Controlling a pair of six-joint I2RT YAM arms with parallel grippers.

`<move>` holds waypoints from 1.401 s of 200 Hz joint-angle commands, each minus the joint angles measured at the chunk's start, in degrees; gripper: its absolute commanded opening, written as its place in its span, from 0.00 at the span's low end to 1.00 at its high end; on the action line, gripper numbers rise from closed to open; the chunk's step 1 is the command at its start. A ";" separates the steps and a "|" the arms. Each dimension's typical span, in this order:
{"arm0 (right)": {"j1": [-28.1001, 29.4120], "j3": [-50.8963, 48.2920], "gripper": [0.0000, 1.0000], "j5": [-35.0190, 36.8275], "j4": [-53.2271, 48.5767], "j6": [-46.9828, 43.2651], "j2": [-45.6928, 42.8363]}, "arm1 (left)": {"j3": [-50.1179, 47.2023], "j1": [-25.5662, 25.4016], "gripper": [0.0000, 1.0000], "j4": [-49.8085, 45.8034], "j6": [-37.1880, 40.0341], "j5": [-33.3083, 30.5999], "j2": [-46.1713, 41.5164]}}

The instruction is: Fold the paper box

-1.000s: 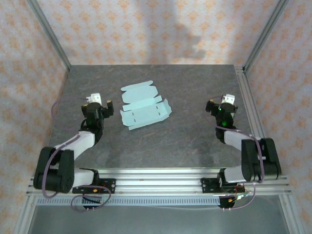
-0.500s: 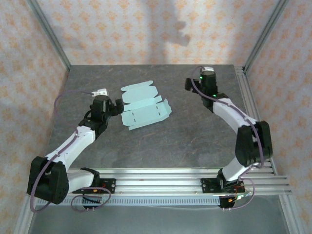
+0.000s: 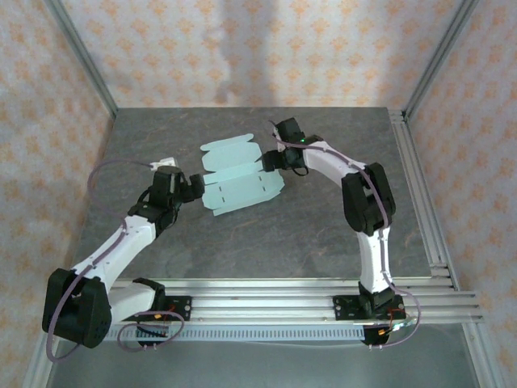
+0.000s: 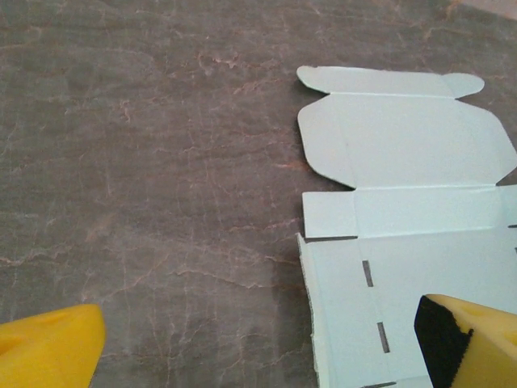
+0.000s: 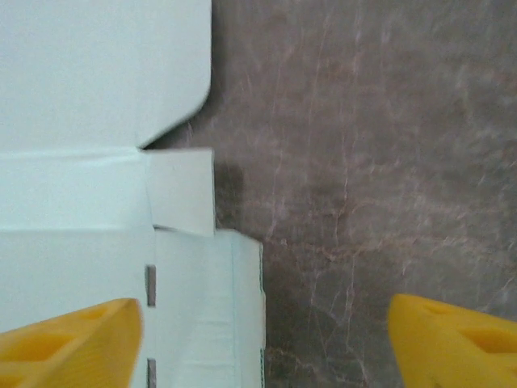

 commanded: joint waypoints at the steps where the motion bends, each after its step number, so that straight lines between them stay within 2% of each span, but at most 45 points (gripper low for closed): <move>1: 0.02 3.62 0.68 -0.94 -8.31 -1.85 2.15 | -0.69 -0.19 1.00 -1.37 -1.49 0.13 0.18; 20: 0.02 5.51 0.54 -1.00 -10.21 -1.80 4.30 | -0.79 -0.21 1.00 -0.68 -2.03 0.25 1.14; 42: 0.02 8.94 0.43 -1.39 -11.88 -1.05 7.01 | -1.20 -0.19 1.00 0.95 -3.03 0.36 1.99; 65: -0.03 12.09 0.24 0.04 -13.21 0.07 9.28 | -1.22 -0.25 1.00 1.59 -4.28 0.84 3.00; 85: -0.02 13.04 0.13 0.94 -13.60 1.07 9.59 | -1.85 -0.22 1.00 1.80 -6.17 0.17 2.85; 99: -0.07 12.72 0.09 1.42 -13.37 1.69 9.17 | -2.73 -0.19 1.00 2.54 -6.95 0.13 2.16; 128: -0.13 9.14 0.02 2.19 -10.30 2.40 6.74 | -3.02 -0.20 1.00 2.52 -6.92 0.04 1.67; 146: -0.19 5.71 0.00 0.08 -7.59 -1.37 4.66 | -2.35 -0.19 1.00 1.97 -6.70 0.29 2.18; 185: -0.83 5.65 0.00 -10.49 -11.69 -21.93 4.36 | -0.91 -0.19 1.00 1.40 -5.28 1.63 3.43; 209: -2.05 14.07 0.00 -18.44 -24.51 -34.35 8.08 | 0.64 -0.19 1.00 -1.01 -4.10 2.70 4.53; 223: -2.48 21.95 0.00 -19.02 -32.64 -38.68 12.32 | 1.57 -0.23 1.00 -2.17 -3.68 3.69 5.61; 241: -3.21 31.56 0.00 -16.71 -38.04 -39.36 17.40 | 2.46 -0.19 1.00 -2.29 -3.08 5.60 6.60; 248: -3.49 34.19 0.10 -15.90 -39.11 -38.88 18.30 | 2.99 -0.19 1.00 -2.10 -2.67 6.70 7.01; 249: -3.54 34.46 0.15 -15.69 -39.14 -38.58 18.36 | 3.04 -0.19 1.00 -2.06 -2.63 6.82 7.08; 255: -3.66 35.14 0.26 -15.01 -38.96 -37.58 18.21 | 3.62 -0.20 1.00 -1.95 -2.10 7.90 7.57; 258: -3.67 35.39 0.35 -14.13 -38.57 -36.39 17.90 | 3.92 -0.21 1.00 -2.07 -1.86 8.40 7.83; 262: -3.70 35.59 0.47 -12.21 -37.80 -34.48 17.38 | 4.53 -0.23 1.00 -2.01 -1.52 9.22 8.40; 272: -3.69 34.15 0.69 -6.89 -35.31 -29.17 14.58 | 6.39 -0.22 1.00 -2.57 -0.63 11.12 10.06; 280: -3.73 31.18 0.78 -3.94 -31.97 -24.89 11.71 | 8.09 -0.20 1.00 -2.96 -0.16 12.42 11.70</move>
